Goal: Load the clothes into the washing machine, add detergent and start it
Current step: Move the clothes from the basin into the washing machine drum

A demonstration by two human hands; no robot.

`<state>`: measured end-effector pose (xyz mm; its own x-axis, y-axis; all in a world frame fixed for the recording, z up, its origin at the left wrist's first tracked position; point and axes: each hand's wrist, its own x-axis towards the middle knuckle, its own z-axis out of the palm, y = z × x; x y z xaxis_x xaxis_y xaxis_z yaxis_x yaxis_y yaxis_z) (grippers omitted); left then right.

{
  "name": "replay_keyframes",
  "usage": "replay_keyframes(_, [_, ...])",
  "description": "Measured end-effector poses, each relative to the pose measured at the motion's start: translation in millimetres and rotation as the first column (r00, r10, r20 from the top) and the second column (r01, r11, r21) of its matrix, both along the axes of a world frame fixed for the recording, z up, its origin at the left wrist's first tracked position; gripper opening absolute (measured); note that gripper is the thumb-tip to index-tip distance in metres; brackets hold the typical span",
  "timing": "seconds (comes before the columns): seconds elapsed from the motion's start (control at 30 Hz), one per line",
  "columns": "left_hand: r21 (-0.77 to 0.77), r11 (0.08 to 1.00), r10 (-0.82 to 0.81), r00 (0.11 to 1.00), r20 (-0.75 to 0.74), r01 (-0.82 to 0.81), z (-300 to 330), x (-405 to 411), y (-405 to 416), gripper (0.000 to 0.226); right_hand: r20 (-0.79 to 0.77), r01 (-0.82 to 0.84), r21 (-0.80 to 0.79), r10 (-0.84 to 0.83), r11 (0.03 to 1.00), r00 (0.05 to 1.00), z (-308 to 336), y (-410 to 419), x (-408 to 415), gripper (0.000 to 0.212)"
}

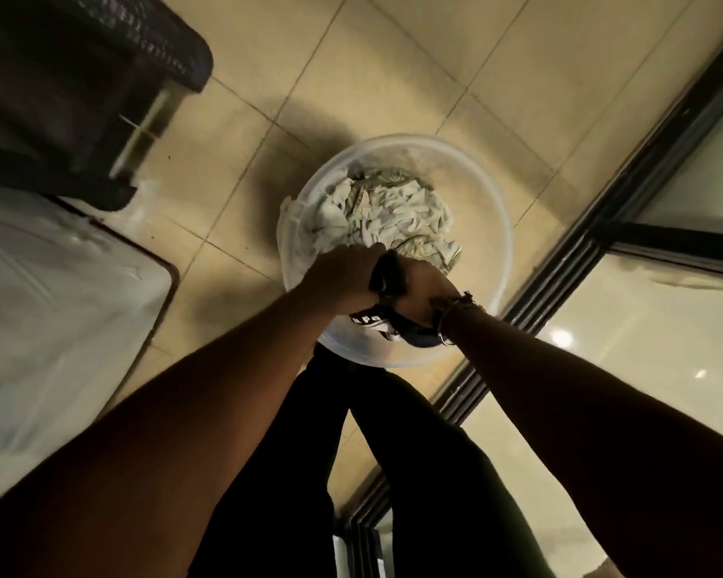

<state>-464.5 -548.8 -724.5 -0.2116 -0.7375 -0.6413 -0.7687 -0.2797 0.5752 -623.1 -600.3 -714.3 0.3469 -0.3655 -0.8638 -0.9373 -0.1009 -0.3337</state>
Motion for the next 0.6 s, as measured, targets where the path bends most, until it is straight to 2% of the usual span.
replay_keyframes(0.13, [0.031,0.996,0.088,0.992,-0.095,-0.085,90,5,-12,0.062,0.122,0.099,-0.001,-0.098,0.995,0.988,98,-22,-9,0.057])
replay_keyframes(0.23, [0.069,0.971,0.240,0.956,-0.169,-0.231,167,15,-20,0.058,0.137,0.219,0.026,-0.220,0.975,0.966,176,-43,-5,0.035])
replay_keyframes(0.3, [0.100,0.916,0.401,0.889,-0.219,-0.389,219,28,-26,0.053,0.198,0.373,0.146,-0.397,0.916,0.896,225,-56,5,0.025])
replay_keyframes(0.4, [0.115,0.765,0.629,0.696,-0.346,-0.634,301,46,-20,0.050,0.325,0.478,0.412,-0.616,0.775,0.718,313,-64,23,0.033])
replay_keyframes(0.47, [0.133,0.659,0.707,0.549,-0.446,-0.740,347,54,-15,0.041,0.346,0.450,0.561,-0.691,0.695,0.635,363,-62,38,0.034])
replay_keyframes(0.6, [0.132,0.327,0.798,0.198,-0.570,-0.936,455,67,14,0.028,0.373,0.295,0.772,-0.777,0.563,0.507,445,-38,73,0.056])
